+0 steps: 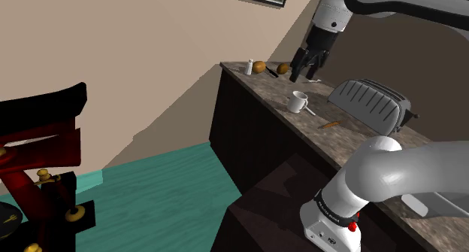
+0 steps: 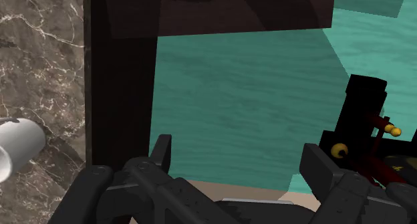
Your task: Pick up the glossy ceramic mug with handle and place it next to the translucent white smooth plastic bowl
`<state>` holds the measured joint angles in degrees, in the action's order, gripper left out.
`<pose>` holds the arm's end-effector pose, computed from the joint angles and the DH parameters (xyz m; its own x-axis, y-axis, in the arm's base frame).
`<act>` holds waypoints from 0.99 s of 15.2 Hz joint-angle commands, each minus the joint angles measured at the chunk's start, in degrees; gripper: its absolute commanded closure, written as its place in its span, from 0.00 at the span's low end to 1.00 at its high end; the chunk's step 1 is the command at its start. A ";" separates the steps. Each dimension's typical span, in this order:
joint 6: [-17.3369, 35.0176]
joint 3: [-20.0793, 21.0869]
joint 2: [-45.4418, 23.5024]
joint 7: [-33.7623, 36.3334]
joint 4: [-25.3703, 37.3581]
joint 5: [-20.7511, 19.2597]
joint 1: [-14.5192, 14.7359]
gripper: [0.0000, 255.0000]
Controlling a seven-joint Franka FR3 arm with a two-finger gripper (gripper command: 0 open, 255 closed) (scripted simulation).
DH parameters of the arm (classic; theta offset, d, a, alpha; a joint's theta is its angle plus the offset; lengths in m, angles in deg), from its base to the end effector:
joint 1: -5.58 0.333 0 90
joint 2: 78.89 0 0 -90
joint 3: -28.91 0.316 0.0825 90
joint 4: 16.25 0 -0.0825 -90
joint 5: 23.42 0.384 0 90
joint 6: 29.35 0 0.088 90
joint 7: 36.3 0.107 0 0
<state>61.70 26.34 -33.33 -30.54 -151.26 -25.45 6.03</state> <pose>0.3060 -0.0193 0.5945 0.9919 -0.1240 0.0276 -0.1241 -0.9923 0.0006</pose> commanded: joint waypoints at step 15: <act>15.86 -14.50 -16.39 -14.97 -0.42 -8.32 -4.36 0.00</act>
<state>76.32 13.15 -48.02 -44.05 -152.19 -33.27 2.02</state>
